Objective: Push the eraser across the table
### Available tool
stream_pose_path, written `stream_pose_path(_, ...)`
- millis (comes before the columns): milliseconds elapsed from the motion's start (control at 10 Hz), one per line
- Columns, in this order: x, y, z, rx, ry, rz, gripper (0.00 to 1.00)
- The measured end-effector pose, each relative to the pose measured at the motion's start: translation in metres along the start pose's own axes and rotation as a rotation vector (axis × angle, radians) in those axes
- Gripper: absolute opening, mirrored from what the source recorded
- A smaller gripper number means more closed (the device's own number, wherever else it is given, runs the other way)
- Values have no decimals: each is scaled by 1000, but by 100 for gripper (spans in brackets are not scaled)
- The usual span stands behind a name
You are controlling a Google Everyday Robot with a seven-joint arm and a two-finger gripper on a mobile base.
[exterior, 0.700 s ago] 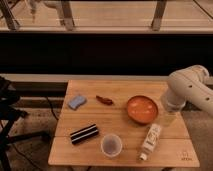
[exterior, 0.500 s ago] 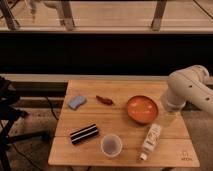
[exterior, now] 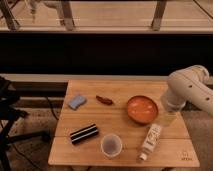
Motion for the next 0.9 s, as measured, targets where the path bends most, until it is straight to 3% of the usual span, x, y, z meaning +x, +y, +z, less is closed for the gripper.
stream_pose_path(700, 0, 0, 0, 0, 0, 0, 80)
stream_pose_path(800, 0, 0, 0, 0, 0, -1, 83)
stream_pose_path(900, -4, 2, -1, -5, -1, -10, 92)
